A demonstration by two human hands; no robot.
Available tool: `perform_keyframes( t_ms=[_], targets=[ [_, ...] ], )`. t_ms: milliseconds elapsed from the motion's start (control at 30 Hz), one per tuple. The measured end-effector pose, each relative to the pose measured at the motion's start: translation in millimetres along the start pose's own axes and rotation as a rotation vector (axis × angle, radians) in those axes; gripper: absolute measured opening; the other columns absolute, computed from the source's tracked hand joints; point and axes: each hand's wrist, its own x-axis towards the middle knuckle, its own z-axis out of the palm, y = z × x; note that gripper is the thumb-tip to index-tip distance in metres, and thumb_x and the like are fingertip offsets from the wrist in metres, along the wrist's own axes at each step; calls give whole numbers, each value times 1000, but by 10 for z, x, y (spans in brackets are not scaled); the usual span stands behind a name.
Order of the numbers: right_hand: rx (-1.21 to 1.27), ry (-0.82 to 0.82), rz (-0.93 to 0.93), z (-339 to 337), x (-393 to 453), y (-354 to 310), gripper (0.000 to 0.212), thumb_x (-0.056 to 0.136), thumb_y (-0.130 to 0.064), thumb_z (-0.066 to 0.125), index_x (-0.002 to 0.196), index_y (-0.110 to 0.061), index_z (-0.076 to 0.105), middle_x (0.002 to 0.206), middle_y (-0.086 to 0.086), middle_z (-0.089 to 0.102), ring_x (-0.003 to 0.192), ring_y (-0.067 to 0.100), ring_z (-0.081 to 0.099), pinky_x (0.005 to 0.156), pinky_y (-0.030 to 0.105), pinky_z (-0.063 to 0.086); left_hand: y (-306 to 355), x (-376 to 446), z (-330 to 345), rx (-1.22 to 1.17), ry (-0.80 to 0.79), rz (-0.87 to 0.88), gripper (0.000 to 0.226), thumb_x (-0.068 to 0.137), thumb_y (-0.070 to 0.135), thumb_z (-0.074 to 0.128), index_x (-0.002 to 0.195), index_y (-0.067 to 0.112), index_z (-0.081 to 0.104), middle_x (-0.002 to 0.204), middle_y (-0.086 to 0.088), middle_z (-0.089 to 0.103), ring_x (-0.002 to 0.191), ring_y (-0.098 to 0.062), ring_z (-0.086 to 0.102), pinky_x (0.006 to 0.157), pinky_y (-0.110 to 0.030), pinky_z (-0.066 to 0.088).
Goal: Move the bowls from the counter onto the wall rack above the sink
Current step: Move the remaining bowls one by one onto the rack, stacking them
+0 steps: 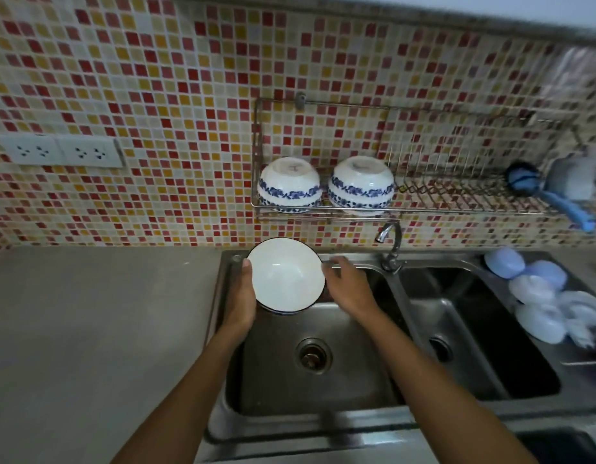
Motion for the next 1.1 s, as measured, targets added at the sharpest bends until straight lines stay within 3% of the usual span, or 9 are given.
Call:
perform_keyframes(
  t_ms=[133,233,467,567,667,800,900,1000,1100],
  targets=[
    [-10,272,-315,-529,163,-146,34,98,-21,47,130,-14,54,114,7,68,95,17,62,88,28,48,186,45,148,-20,-24,43,48,96,56,23,132,33,45,126,-2,60,113,-23,58,98,-49,48],
    [-125,411,-487,-699,397,-149,38,97,-19,49,132,-7,53,130,14,60,120,26,55,104,37,42,344,125,176,8,-9,137,46,92,63,30,126,39,51,123,1,64,112,-23,61,96,-48,49],
    [-490,336,-481,-824,976,131,69,99,-50,16,152,-6,4,160,14,7,148,22,-1,121,43,8,1012,282,383,89,49,288,59,88,69,23,133,36,40,131,0,53,116,-24,55,87,-39,55],
    [-616,359,-494,-772,1048,216,72,97,-52,3,151,-4,7,159,16,9,148,24,2,121,43,4,1291,397,468,157,89,359,57,90,67,25,138,36,32,138,0,44,122,-27,49,98,-51,48],
    [-652,392,-486,-718,1101,255,69,100,-50,10,151,-3,12,158,16,14,148,25,6,120,41,0,1533,516,578,207,117,460,53,94,57,31,143,35,28,138,5,39,124,-20,43,99,-42,46],
    [-666,414,-501,-714,1126,273,69,100,-50,11,151,-3,14,158,15,15,148,24,9,119,38,-3,1791,736,716,238,217,564,63,82,55,62,138,30,44,134,1,53,117,-19,55,97,-40,50],
    [-662,423,-513,-694,1141,305,70,100,-52,10,151,-5,12,159,13,12,148,24,6,120,40,0,1880,931,808,499,331,732,73,68,69,67,131,38,50,119,-7,61,107,-19,59,92,-38,53],
    [-674,428,-511,-685,1154,316,69,100,-52,9,151,-6,13,159,13,13,148,23,8,120,40,0,1879,1063,875,696,334,873,73,72,52,74,136,32,48,120,-12,49,110,-23,50,96,-31,47],
    [-687,430,-520,-698,1149,305,68,100,-51,11,151,-5,17,158,14,19,147,24,12,119,38,-4,1798,1177,894,1054,321,1005,78,72,49,76,140,28,44,130,-18,43,122,-35,40,99,-43,45]
  ],
)
